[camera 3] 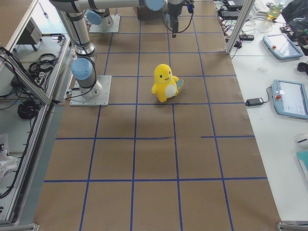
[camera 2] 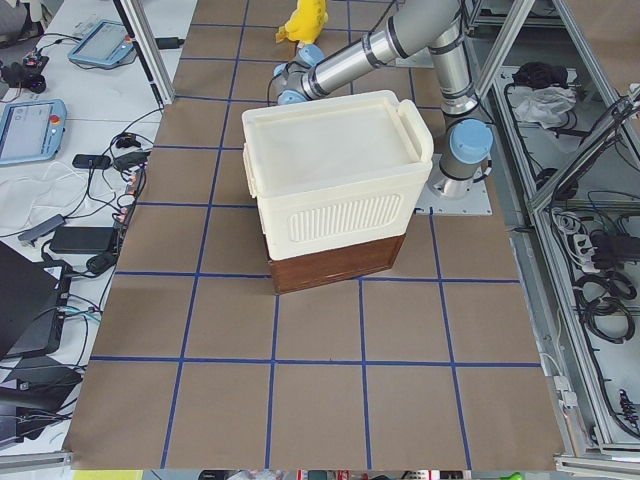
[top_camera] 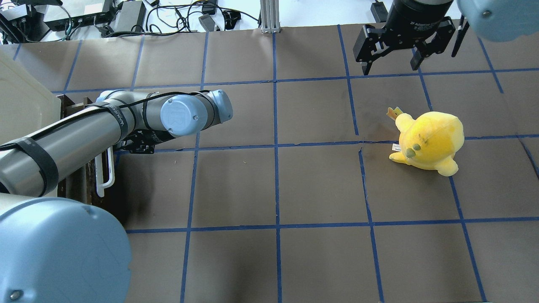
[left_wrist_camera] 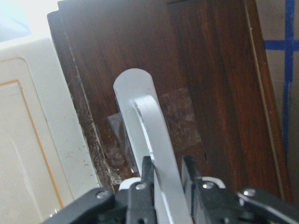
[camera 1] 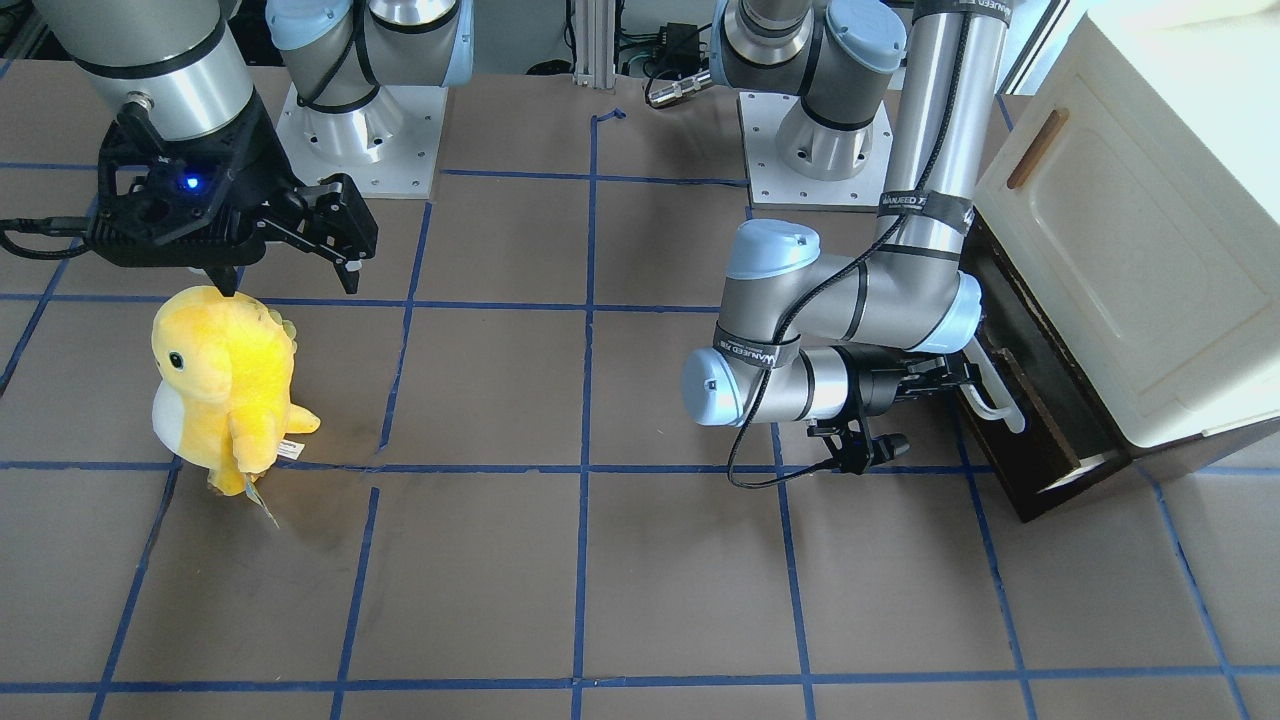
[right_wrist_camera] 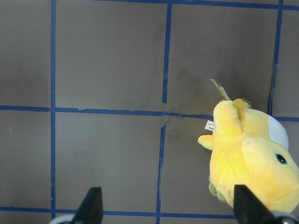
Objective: Pull drawer sideways
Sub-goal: 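Pull the handle with the left gripper away from the drawer unit, sliding it open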
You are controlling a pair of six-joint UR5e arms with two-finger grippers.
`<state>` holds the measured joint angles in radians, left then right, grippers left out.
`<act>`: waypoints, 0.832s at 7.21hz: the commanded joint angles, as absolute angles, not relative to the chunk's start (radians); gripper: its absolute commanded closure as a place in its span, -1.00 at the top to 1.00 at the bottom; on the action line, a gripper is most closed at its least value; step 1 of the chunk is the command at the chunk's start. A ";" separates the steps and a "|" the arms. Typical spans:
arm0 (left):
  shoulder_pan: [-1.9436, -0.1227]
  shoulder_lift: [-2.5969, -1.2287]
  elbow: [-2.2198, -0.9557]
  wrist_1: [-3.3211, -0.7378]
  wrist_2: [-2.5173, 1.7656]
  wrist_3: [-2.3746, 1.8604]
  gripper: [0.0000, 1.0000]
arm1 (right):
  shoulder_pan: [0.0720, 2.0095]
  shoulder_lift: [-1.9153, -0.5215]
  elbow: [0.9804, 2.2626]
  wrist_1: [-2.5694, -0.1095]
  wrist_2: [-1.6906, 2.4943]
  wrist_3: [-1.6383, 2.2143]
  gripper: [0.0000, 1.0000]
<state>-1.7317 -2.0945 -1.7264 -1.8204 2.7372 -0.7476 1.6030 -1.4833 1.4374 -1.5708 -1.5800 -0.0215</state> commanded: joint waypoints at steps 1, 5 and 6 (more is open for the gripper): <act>-1.749 -2.098 -1.704 -1.821 2.712 -0.733 -0.39 | 1.603 -1.483 1.437 -1.571 -1.580 -0.021 1.00; -1.772 -2.100 -1.654 -1.821 2.668 -0.689 -0.38 | 1.603 -1.483 1.437 -1.571 -1.580 -0.021 1.00; -1.773 -2.100 -1.648 -1.821 2.666 -0.686 -0.38 | 1.603 -1.483 1.437 -1.571 -1.580 -0.021 1.00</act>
